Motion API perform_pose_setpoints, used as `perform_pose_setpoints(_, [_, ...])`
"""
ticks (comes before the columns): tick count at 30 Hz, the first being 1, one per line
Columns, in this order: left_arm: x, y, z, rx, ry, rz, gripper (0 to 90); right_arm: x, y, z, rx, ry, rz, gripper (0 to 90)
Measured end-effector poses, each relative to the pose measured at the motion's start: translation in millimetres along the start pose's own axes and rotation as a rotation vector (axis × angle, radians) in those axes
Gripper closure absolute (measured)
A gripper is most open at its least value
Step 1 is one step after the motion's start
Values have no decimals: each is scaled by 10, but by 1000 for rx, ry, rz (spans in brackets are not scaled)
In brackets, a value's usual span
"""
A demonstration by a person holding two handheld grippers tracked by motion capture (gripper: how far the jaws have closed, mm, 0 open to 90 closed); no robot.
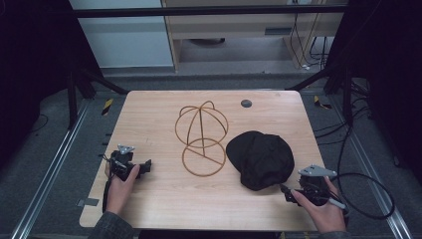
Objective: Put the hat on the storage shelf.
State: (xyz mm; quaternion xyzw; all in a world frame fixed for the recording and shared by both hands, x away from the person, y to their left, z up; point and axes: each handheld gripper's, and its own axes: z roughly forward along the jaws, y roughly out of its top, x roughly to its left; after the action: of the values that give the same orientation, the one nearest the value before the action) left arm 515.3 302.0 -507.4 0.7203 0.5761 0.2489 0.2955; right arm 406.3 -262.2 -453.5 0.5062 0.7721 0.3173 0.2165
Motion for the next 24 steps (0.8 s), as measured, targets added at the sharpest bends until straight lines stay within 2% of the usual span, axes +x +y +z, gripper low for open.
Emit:
perform_pose_setpoints(4, [-8,1,1,0,5,-4,0,-15,189,-128,-2,27,-18,167])
perform_pose_setpoints(10, [-24,-1,-1,0,10,-10,0,14,490,-181,52,54,-66,137])
perform_pose_setpoints(18, [-30,-1,-2,1,11,-11,0,131,876,-143,70,65,-112,70])
perform_pose_setpoints(24, [-36,-1,-2,0,10,-10,0,222,1058,-36,96,71,-129,70])
